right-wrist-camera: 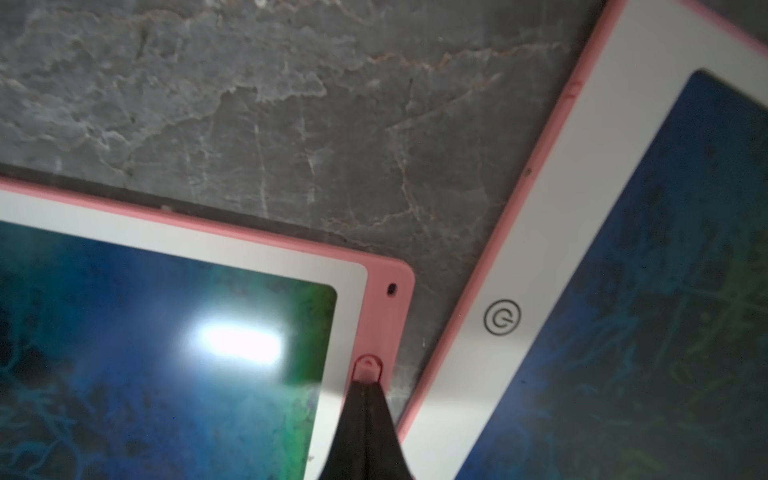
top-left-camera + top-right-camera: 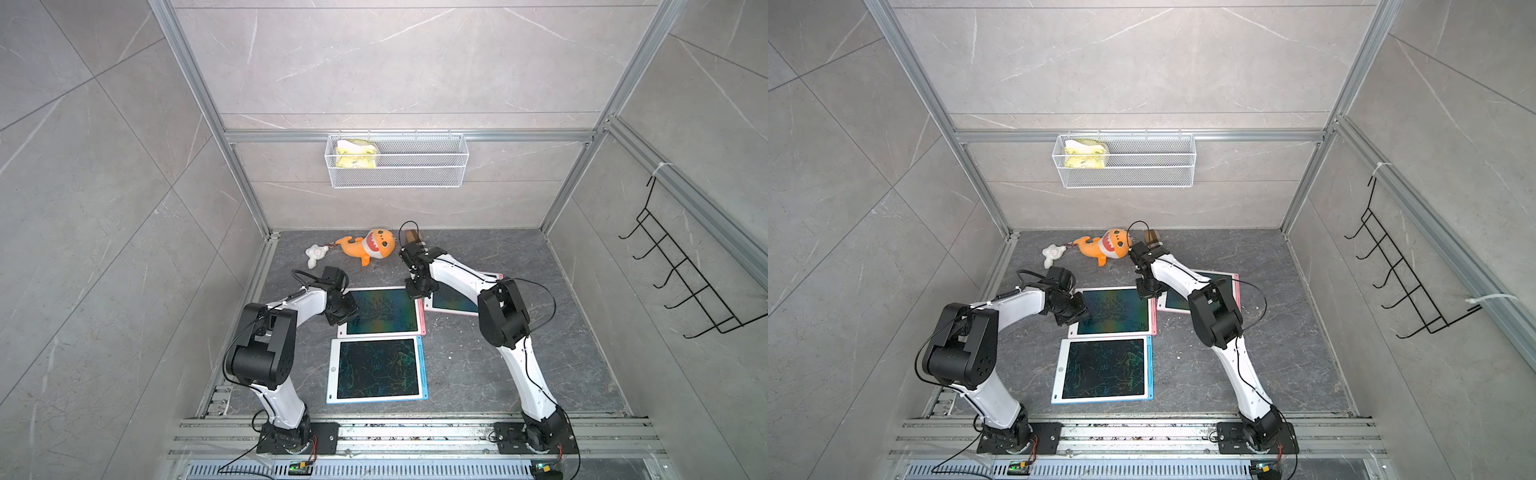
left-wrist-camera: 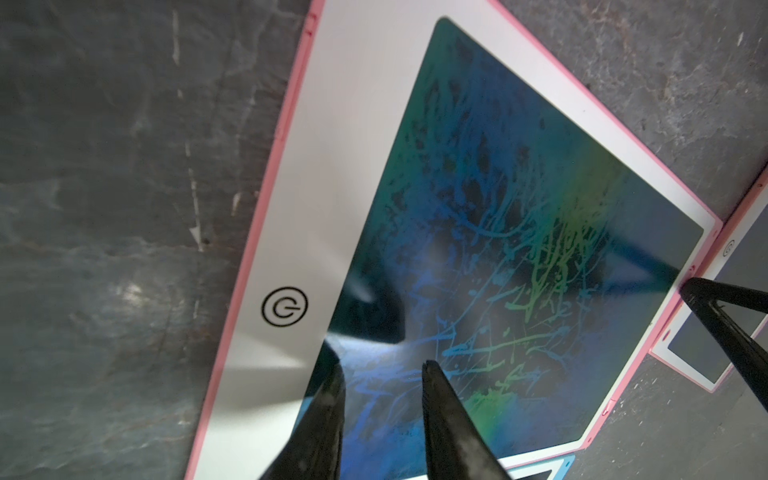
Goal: Place the stylus back onto the writing tablet
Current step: Adjust the stylus on the writing tablet.
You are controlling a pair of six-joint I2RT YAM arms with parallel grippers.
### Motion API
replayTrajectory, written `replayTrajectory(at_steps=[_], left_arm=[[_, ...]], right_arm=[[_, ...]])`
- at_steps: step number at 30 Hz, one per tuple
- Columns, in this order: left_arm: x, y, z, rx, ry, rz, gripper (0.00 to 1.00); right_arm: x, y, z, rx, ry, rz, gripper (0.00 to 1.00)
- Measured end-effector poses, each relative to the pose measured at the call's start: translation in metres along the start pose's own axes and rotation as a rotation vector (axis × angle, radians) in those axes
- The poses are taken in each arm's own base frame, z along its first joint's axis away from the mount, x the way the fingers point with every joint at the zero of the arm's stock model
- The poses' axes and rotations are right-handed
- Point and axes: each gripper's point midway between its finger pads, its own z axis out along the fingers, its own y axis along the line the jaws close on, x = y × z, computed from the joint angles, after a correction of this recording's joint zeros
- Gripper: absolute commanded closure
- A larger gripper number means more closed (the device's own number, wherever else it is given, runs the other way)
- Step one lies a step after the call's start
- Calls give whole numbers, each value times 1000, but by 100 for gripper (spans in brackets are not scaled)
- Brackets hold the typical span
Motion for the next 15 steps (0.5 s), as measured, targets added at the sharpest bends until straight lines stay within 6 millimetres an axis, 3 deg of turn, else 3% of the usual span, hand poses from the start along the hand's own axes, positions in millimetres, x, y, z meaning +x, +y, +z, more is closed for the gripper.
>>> replayTrajectory(at_steps=[15], left_arm=[[0,0,0,8,-4,7,66]], right_arm=[[8,3,-4,3,4,-16,100]])
